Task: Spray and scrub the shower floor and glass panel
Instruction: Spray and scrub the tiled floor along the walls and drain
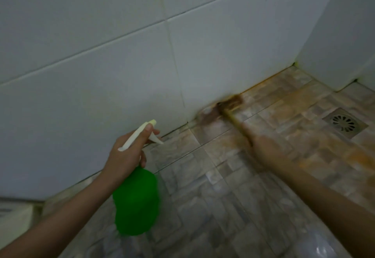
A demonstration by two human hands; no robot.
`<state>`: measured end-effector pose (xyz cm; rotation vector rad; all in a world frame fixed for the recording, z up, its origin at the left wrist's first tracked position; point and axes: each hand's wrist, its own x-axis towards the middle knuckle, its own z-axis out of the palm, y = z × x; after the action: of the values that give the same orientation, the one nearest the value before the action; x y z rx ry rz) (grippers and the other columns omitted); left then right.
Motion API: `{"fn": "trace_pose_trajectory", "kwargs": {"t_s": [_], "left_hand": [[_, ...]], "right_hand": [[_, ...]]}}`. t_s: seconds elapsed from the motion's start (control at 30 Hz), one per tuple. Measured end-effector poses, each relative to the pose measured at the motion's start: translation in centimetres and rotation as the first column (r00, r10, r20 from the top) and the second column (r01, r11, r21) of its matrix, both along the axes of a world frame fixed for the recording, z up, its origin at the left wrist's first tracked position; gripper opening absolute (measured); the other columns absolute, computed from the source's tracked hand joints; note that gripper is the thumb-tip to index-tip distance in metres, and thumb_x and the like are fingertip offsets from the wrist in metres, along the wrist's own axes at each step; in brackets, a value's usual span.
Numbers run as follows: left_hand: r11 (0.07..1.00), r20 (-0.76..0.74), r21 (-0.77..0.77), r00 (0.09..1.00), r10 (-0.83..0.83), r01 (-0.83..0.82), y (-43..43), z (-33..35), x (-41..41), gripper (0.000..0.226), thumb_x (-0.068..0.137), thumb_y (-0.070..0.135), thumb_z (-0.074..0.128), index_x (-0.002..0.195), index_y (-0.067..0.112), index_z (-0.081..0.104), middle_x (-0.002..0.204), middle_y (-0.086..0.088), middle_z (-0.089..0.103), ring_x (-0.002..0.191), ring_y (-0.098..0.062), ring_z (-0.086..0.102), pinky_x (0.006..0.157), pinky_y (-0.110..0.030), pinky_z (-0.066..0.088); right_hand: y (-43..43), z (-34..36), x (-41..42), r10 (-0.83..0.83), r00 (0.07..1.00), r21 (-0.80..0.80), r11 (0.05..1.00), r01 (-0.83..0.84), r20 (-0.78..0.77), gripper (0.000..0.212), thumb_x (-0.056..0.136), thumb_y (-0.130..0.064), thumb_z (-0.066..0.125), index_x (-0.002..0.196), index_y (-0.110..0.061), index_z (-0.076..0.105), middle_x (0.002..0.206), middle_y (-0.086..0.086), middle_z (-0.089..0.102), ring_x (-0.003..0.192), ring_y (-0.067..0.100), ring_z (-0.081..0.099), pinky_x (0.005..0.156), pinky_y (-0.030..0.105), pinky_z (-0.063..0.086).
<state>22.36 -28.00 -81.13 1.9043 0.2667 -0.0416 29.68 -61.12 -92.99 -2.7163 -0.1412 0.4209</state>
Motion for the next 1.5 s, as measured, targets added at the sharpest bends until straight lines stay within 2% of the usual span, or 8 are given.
{"fn": "trace_pose_trajectory", "kwargs": {"t_s": [0.13,0.3,0.53,0.73,0.97,1.17,1.4,1.5], "left_hand": [[0.999,0.002,-0.025,0.999,0.047,-0.047,1.4,-0.3,-1.4,0.029,0.08,0.074,0.054,0.089,0.057,0.075,0.107,0.008,0.078,0.056,-0.042,0.058,0.055,-0.031,0.046],[0.998,-0.005,0.008,0.998,0.067,-0.067,2.4,-0.8,-2.9,0.042,0.081,0.073,0.054,0.092,0.04,0.078,0.1,0.007,0.08,0.054,-0.034,0.061,0.054,-0.031,0.046],[0.991,-0.021,0.028,0.992,0.128,-0.127,5.1,-1.0,-5.0,0.039,0.094,0.062,0.054,0.093,0.032,0.079,0.102,0.003,0.08,0.059,-0.045,0.061,0.049,-0.025,0.045],[0.991,-0.033,0.063,0.993,0.118,-0.115,5.5,-2.0,-6.2,0.024,0.095,0.059,0.056,0.09,0.05,0.077,0.1,0.009,0.079,0.079,-0.055,0.067,0.055,-0.029,0.046],[0.989,-0.048,0.029,0.988,0.148,-0.147,5.9,-2.0,-7.1,0.034,0.095,0.056,0.054,0.1,0.032,0.077,0.1,0.008,0.079,0.08,-0.055,0.067,0.049,-0.028,0.047],[0.996,-0.045,0.022,0.995,0.093,-0.092,4.6,-1.6,-6.7,0.053,0.084,0.074,0.054,0.105,0.03,0.077,0.1,0.008,0.079,0.054,-0.035,0.063,0.056,-0.029,0.048],[0.997,-0.024,-0.009,0.997,0.074,-0.075,3.2,-1.2,-5.9,0.037,0.094,0.059,0.053,0.093,0.031,0.077,0.097,0.009,0.08,0.044,-0.026,0.054,0.05,-0.026,0.046],[0.998,-0.025,-0.016,0.998,0.052,-0.053,2.4,-1.2,-5.3,0.034,0.095,0.057,0.053,0.089,0.035,0.078,0.098,0.011,0.079,0.055,-0.043,0.061,0.049,-0.026,0.046]], "right_hand": [[0.9,0.9,-0.8,-0.2,0.978,0.076,0.978,0.196,0.056,0.053,0.101,-0.01,0.034,0.15,-0.028,0.026,0.075,0.008,0.057,0.062,0.02,0.057,0.052,0.031,0.048],[9.0,-0.4,-6.1,0.266,0.964,0.042,0.963,-0.265,-0.019,0.06,0.102,-0.02,0.037,0.148,-0.037,0.001,0.074,0.001,0.052,0.06,0.017,0.052,0.058,0.033,0.049],[3.1,0.8,-2.0,-0.207,0.975,0.052,0.978,0.203,0.08,0.036,0.103,-0.018,0.036,0.139,-0.022,0.04,0.068,0.006,0.055,0.057,0.022,0.055,0.049,0.032,0.044],[14.3,0.0,-9.1,0.472,0.877,-0.038,0.879,-0.476,-0.087,0.051,0.104,-0.032,0.034,0.151,-0.035,0.015,0.084,0.007,0.056,0.068,0.024,0.053,0.059,0.033,0.043],[6.5,-0.5,-4.0,-0.125,0.989,0.105,0.988,0.116,0.079,0.051,0.101,-0.017,0.035,0.151,-0.029,0.026,0.085,0.011,0.058,0.067,0.025,0.055,0.059,0.034,0.044],[13.1,-0.1,-8.3,0.424,0.903,-0.069,0.901,-0.428,-0.063,0.058,0.104,-0.027,0.034,0.153,-0.033,0.004,0.077,0.005,0.052,0.061,0.021,0.05,0.054,0.032,0.041],[-1.2,1.5,1.1,-0.333,0.929,0.058,0.943,0.328,0.16,0.039,0.099,-0.014,0.042,0.137,-0.01,0.046,0.09,0.021,0.057,0.078,0.038,0.056,0.066,0.039,0.044],[0.4,1.0,0.0,-0.209,0.971,0.096,0.975,0.198,0.117,0.044,0.099,-0.013,0.041,0.143,-0.019,0.041,0.081,0.013,0.055,0.069,0.03,0.054,0.062,0.035,0.042]]}}
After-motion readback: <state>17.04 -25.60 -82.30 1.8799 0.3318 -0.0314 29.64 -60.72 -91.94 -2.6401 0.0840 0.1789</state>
